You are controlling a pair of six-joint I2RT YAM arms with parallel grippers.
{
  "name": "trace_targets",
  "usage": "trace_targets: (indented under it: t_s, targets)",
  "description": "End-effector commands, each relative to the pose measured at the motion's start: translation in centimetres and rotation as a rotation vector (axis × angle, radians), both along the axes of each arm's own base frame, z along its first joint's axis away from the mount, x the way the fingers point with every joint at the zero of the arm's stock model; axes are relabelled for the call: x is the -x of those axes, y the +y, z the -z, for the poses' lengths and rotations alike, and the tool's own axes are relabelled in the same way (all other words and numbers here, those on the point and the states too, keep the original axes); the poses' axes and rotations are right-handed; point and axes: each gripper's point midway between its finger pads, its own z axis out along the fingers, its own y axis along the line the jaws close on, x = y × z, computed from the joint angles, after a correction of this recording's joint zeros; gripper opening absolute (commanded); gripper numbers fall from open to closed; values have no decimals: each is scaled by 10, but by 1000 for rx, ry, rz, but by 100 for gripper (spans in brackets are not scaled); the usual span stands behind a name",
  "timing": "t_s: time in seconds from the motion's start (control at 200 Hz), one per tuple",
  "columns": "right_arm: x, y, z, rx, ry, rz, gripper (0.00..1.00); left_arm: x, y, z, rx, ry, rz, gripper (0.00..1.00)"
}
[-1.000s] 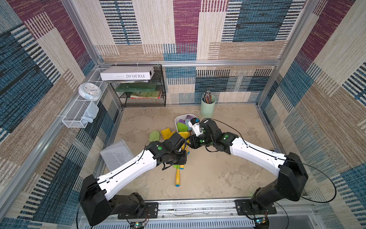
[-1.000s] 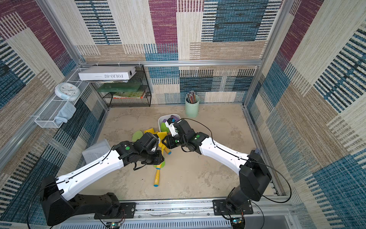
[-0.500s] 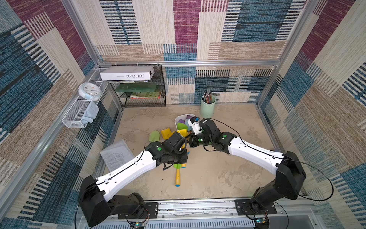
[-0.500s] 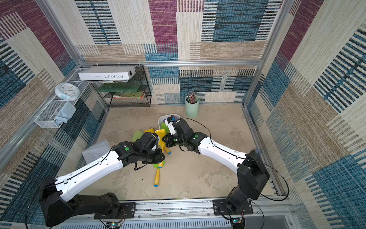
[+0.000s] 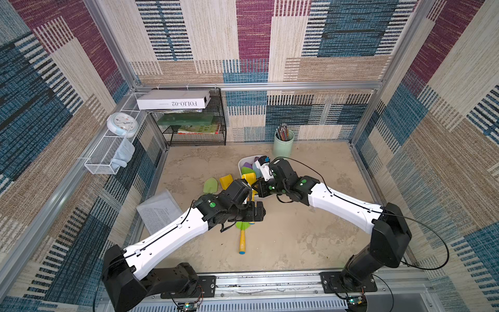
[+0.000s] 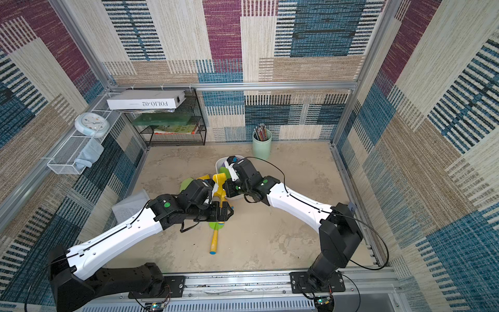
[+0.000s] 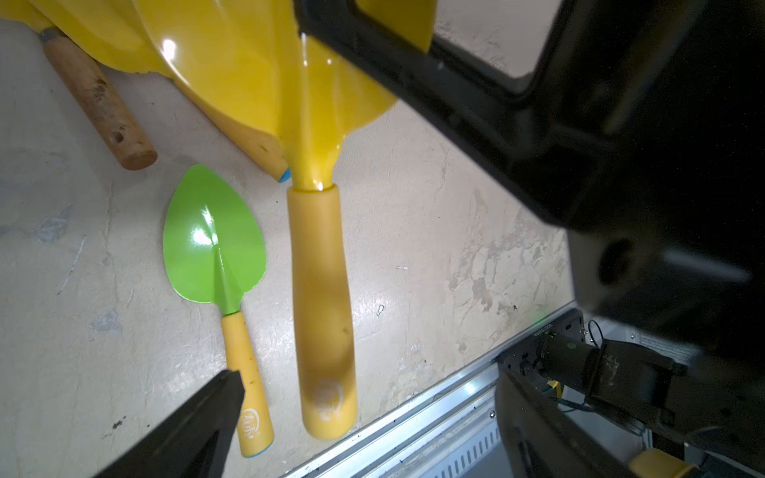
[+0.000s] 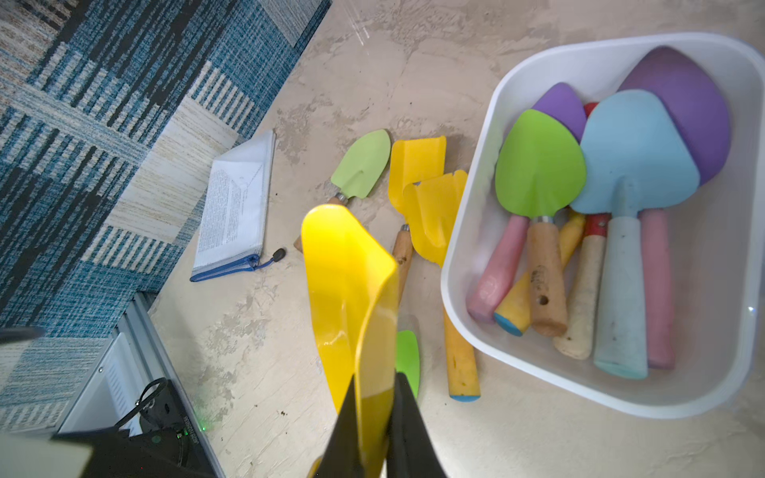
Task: Put the shovel into the storage box
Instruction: Pick up the shovel from the center of the board, then place the shovel in the storage box.
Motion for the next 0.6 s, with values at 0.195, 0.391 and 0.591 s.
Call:
trace_targets:
  t_s: [0.195,0.391,0.591]
  targets:
    - [-62,-18,0,87,-47,1,0,-2,5,-21,55,-115,5,99]
    - [-100,-12,9,152,-86,-71,0,-5,22,-33,45,-194,-39,100]
    - [-138,-3,26,172,-103,-116,0,-9,26,-31,39,-207,-59,99]
